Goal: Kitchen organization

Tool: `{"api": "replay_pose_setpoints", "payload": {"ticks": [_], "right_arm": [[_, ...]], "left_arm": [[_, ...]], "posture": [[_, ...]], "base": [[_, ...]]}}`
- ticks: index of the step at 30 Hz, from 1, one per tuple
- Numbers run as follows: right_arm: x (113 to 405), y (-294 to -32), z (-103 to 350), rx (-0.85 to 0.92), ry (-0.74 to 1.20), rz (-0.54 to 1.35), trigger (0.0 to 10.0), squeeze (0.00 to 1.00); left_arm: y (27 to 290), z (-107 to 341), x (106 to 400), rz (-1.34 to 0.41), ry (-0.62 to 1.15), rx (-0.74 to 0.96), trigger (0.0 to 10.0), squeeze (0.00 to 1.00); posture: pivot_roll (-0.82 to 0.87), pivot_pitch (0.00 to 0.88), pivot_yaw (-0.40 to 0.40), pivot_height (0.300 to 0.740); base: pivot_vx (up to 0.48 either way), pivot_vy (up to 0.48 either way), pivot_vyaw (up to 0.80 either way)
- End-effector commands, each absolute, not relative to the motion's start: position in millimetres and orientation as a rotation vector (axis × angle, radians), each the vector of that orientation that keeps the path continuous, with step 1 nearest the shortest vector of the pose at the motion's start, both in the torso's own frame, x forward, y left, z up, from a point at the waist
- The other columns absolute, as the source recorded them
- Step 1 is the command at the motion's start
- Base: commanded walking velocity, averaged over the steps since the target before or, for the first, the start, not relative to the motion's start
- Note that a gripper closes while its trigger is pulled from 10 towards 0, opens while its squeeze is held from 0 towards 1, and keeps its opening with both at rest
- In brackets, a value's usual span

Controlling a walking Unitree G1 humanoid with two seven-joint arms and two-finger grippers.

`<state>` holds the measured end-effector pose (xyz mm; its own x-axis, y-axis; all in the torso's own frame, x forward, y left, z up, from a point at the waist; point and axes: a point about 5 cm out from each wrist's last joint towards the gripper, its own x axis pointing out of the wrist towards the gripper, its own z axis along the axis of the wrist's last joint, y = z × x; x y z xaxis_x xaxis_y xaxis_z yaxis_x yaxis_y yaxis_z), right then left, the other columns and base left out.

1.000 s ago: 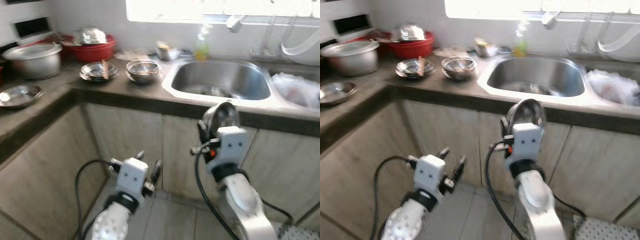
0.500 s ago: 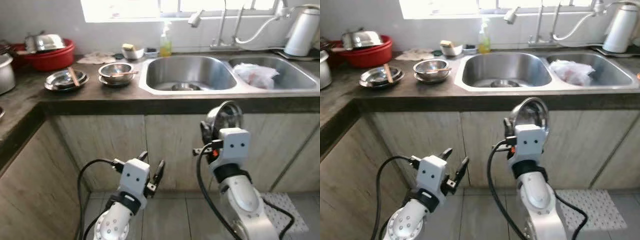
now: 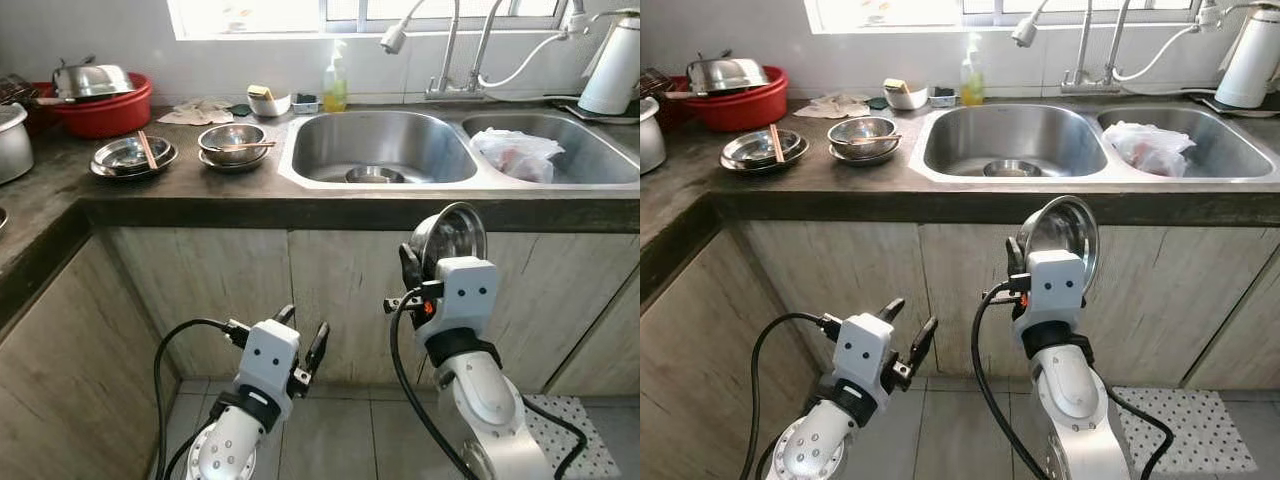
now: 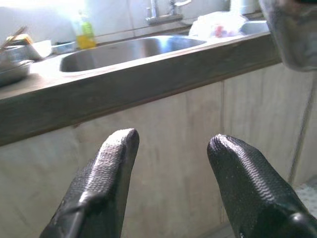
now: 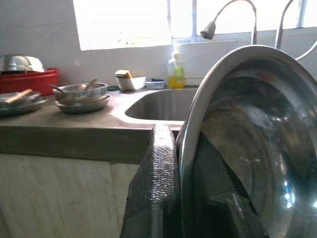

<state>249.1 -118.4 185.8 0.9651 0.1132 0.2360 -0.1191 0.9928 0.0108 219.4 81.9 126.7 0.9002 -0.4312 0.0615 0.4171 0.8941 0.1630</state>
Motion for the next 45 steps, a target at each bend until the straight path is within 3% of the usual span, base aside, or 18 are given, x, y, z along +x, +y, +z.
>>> {"api": "replay_pose_setpoints", "payload": {"ticks": [1, 8, 29, 45], "right_arm": [[249, -118, 193, 0.032, -0.271, 0.114, 10.0, 0.00], [250, -118, 194, 0.030, -0.274, 0.113, 10.0, 0.00], [257, -123, 206, 0.017, -0.312, 0.115, 10.0, 0.00], [264, -123, 228, -0.017, -0.402, 0.142, 10.0, 0.00]], "left_arm": [[82, 128, 219, -0.446, -0.108, 0.152, 10.0, 0.00], [82, 130, 220, -0.436, -0.108, 0.146, 10.0, 0.00], [90, 145, 234, -0.372, -0.162, 0.144, 10.0, 0.00], [88, 150, 239, -0.372, -0.187, 0.145, 10.0, 0.00]], "posture": [[0.03, 0.000, 0.009, 0.740], [0.03, 0.000, 0.012, 0.740], [0.04, 0.000, -0.001, 0.740], [0.03, 0.000, -0.007, 0.740]], "base": [[0.000, -0.442, 0.00], [0.071, -0.433, 0.00], [0.000, 0.000, 0.00], [0.274, 0.000, 0.00]]}}
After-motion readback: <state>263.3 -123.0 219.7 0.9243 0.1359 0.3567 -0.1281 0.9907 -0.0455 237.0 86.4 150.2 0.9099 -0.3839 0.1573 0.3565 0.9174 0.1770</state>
